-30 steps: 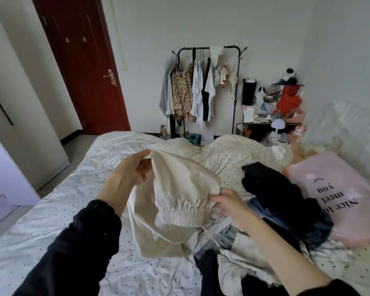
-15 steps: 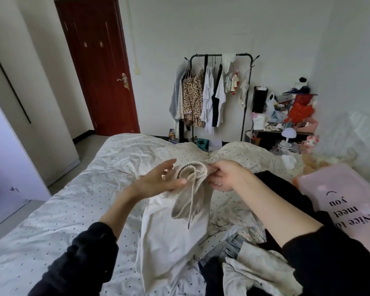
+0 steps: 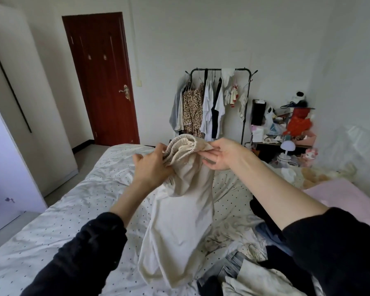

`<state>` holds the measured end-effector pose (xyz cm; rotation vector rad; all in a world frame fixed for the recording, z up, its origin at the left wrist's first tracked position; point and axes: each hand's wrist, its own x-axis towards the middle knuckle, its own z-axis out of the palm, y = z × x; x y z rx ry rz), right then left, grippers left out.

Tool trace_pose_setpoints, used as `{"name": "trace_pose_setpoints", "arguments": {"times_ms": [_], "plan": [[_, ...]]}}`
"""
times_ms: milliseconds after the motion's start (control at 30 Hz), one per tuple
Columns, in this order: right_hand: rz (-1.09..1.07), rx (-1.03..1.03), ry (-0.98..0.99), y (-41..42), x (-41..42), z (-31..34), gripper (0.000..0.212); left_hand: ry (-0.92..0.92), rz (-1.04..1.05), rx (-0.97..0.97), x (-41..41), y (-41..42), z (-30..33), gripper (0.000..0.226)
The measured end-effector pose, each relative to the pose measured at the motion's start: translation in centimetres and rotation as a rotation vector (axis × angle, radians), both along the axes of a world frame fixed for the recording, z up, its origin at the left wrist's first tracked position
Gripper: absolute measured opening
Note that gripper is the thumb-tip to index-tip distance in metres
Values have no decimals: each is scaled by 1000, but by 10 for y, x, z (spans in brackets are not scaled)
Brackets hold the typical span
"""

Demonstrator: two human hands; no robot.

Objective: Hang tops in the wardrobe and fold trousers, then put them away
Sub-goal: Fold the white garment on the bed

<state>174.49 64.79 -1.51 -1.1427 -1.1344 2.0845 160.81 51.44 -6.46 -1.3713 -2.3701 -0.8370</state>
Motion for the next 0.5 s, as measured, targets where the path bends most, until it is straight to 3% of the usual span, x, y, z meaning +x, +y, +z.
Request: {"name": "trace_pose_setpoints", "arguments": {"times_ms": [233,300,433,500], "plan": [[27,184,156,14,7,79,12,-95,-159,113,-12,-3,112,44],[70,359,172,15,9,101,13,-128,-209,191,-7,-4,142,43],[117,974,-37,23,13,110,70,-294,-356,299,0,-5,182,41],[294,976,-12,28,16,108,94,-365,-429,294,1,-7,198,39]]}}
